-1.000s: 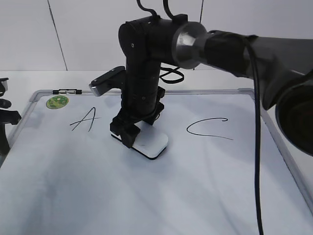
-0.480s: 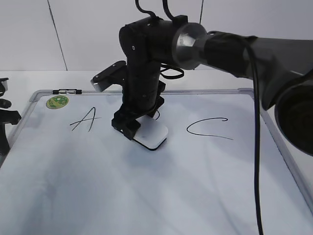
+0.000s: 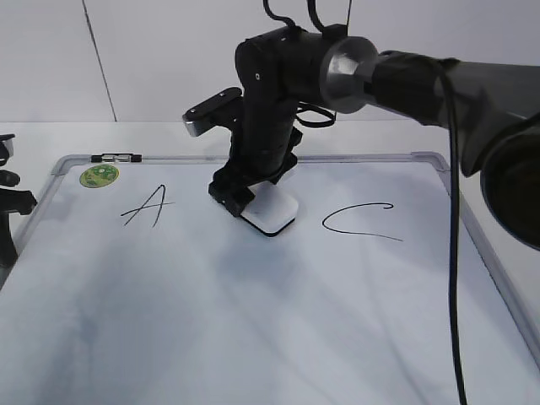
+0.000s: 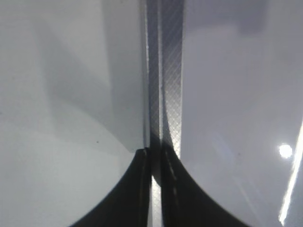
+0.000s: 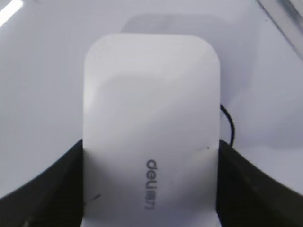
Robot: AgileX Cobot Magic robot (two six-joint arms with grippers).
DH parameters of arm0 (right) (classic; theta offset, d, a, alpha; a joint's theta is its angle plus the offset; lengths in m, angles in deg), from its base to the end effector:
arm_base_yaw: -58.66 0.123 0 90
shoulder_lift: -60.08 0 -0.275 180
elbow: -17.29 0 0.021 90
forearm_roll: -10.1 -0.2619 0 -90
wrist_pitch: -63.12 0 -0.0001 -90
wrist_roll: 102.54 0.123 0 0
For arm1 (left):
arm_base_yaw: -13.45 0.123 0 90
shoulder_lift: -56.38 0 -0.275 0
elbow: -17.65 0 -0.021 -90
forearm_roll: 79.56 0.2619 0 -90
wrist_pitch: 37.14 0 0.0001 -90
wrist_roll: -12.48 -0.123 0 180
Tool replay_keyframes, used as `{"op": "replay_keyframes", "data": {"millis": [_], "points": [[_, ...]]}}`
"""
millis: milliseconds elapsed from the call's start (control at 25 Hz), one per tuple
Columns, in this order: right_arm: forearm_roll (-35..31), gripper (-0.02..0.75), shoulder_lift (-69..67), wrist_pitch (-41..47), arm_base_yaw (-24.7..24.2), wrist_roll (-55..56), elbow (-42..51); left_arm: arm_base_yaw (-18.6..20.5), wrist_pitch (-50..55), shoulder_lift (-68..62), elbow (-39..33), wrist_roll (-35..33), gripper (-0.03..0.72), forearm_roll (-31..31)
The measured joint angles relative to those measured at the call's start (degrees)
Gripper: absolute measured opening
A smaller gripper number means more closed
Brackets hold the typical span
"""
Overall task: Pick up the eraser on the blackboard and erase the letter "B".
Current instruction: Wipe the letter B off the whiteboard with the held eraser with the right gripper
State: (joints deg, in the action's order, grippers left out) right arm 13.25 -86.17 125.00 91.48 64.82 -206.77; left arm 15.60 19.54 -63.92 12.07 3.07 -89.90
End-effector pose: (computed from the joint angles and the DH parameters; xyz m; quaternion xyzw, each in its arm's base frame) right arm 0.4426 0.2783 0.1229 -0.3913 0.9094 -0.0011 0.1409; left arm 0.3591 -0.0050 0.1024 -0.0120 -0.9969 0.0760 0.0147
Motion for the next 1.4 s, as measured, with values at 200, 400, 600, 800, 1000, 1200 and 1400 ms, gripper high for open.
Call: {"op": "replay_keyframes", "data": {"millis": [200,400,600,800,1000,1200,1400], "points": [[0.00,0.524,-0.12,-2.75,-2.03,0.94,0.00,0.00,0.00,0.00,0.00,0.00,0.016,-0.09],[0.71,0.524,-0.48,-5.14,-3.58,1.76,-0.33,0.00,0.00,0.00,0.00,0.00,0.016,-0.35],[1.79,0.524,-0.63,-6.90,-5.35,3.56,-0.34,0.00,0.12,0.00,0.00,0.00,0.016,-0.48],[1.77,0.524,-0.73,-6.98,-5.59,4.16,-0.34,0.00,0.12,0.00,0.00,0.00,0.016,-0.62],[-0.10,0.524,-0.73,-6.46,-5.59,2.85,-0.34,0.00,0.12,0.00,0.00,0.00,0.016,-0.62],[-0.11,0.524,-0.88,-4.42,-4.41,2.37,-0.67,0.00,0.33,0.00,0.00,0.00,0.016,-0.62],[-2.20,0.524,-0.88,-0.30,-2.79,2.00,-1.52,0.00,0.46,0.00,0.00,0.00,0.016,-0.62]]}}
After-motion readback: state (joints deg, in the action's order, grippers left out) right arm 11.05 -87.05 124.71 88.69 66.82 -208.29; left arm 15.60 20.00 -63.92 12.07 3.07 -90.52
